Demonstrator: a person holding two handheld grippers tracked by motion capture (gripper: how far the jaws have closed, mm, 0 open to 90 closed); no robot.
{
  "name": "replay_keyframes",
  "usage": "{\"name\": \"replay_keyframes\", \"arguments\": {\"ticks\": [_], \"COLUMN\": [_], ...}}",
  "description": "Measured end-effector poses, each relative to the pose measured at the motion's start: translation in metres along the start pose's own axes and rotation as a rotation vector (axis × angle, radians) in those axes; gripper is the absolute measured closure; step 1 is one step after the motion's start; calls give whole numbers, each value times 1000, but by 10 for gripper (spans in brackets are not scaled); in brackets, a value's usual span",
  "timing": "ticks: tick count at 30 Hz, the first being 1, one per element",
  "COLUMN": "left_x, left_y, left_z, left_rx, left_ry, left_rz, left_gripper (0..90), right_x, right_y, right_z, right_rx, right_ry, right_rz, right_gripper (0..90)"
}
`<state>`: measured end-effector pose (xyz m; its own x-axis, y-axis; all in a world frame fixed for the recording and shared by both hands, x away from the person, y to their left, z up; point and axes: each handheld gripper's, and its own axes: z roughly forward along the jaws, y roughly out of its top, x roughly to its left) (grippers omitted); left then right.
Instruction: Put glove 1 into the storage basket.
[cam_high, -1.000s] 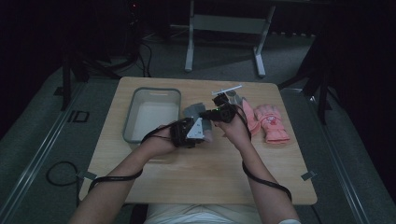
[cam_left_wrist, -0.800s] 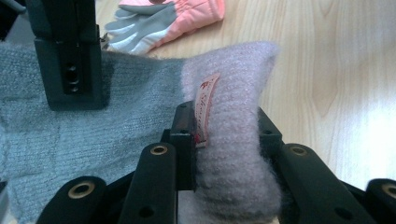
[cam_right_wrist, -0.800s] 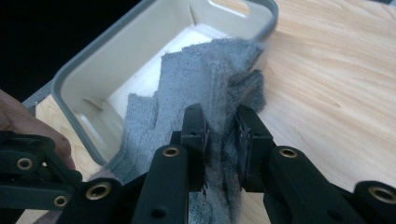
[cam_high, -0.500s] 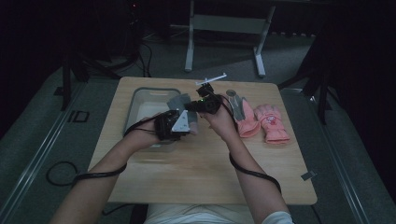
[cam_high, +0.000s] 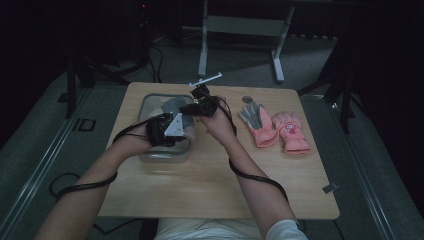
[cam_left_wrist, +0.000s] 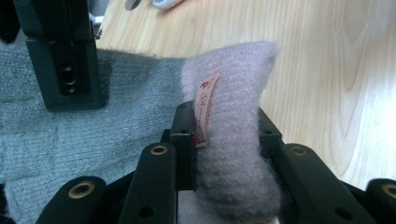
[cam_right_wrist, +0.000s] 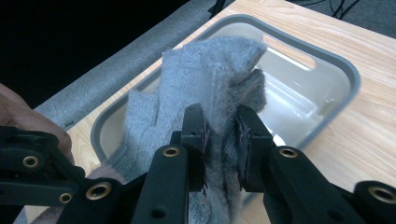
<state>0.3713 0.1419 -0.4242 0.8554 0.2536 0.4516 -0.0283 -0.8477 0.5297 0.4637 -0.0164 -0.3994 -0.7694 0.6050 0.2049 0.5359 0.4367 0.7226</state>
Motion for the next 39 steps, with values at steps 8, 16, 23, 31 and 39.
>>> {"name": "replay_keyframes", "arguments": {"ticks": [8,16,23,31,39], "left_x": [12,24,29,26,28], "left_y": [-24,-43,-56,-62,-63], "left_z": [0,15,38,61,74], "left_rx": [38,43,89,120,127], "left_ry": [-16,-67,-120,-174,-201], "left_rz": [-6,-2,14,18,-5], "left_gripper": [690,688,686,679,669], "right_x": [8,3,-8,-19,-24], "right_y": [11,9,1,-13,-14], "right_z": [28,54,81,101,109], "right_rx": [9,18,56,119,167], "right_ry": [1,-14,-31,-56,-84], "right_rz": [-4,14,46,84,71], "right_gripper": [759,759,758,754,730]}}
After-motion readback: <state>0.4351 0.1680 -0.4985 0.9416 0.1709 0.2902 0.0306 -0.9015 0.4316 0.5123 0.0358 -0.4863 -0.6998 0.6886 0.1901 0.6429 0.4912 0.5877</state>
